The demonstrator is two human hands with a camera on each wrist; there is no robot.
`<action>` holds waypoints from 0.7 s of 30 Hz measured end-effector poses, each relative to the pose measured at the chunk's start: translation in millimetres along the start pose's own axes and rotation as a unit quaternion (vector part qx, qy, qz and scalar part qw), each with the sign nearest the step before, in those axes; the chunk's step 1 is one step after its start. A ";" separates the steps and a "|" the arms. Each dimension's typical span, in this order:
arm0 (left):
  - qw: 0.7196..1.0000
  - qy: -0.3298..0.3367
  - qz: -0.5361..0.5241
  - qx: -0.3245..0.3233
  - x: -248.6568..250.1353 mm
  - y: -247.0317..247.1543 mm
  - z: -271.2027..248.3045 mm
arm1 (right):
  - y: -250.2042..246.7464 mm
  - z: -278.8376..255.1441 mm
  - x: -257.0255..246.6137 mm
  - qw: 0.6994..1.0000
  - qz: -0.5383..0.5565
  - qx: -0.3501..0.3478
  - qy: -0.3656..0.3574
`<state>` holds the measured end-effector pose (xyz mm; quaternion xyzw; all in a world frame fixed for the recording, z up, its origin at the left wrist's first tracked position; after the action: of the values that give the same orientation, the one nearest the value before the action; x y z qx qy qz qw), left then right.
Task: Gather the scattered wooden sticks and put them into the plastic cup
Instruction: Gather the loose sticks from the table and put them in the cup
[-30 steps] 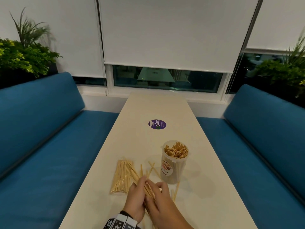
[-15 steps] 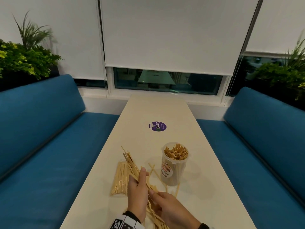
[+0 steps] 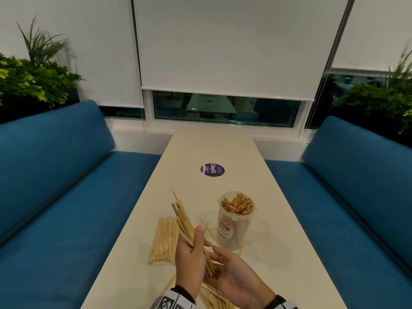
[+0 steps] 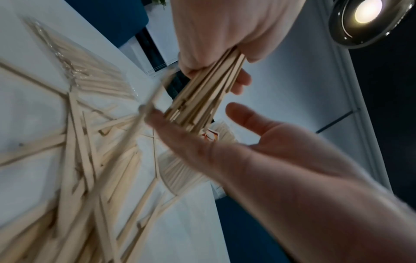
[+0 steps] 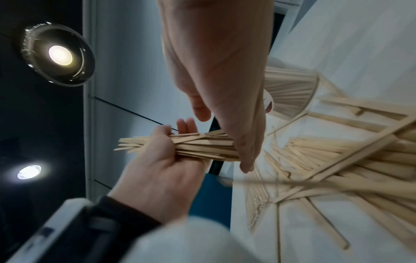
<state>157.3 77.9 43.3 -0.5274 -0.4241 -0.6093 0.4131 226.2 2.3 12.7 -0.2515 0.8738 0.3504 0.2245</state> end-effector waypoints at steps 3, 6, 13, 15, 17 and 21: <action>1.000 0.009 0.001 0.006 0.6 -0.2 -1.7 | 2.4 -2.0 -1.5 1.000 -0.007 -0.016 -0.016; 1.000 0.012 -0.009 0.009 0.5 -1.6 0.9 | -1.9 -3.7 -0.3 1.000 -0.014 0.007 0.002; 0.998 -0.007 -0.055 0.010 0.2 -2.2 1.7 | -2.4 -9.2 5.0 0.999 -0.014 0.013 0.027; 0.999 0.005 -0.048 0.000 -1.4 -0.4 -0.7 | 5.6 -16.1 -0.8 1.000 0.000 -0.017 -0.008; 0.999 0.011 -0.035 -0.011 -5.4 0.6 -2.8 | 10.8 -20.5 -6.0 0.999 -0.012 -0.036 -0.033; 0.999 0.018 -0.016 -0.022 -9.0 2.5 -5.3 | 15.1 -21.4 -3.8 0.995 -0.065 -0.069 -0.034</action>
<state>159.1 72.6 34.2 -0.5183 -0.4114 -0.6348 0.3988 215.5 -2.6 36.3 -0.3106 0.8213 0.4027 0.2588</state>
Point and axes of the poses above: each hand's wrist, its own z-axis towards the middle knuckle, its own y-axis out of the palm, x = y × z, the point moved 5 cm from there along z, towards the middle knuckle, and after that the axes turned 5 degrees about y, right-handed, at the moved point
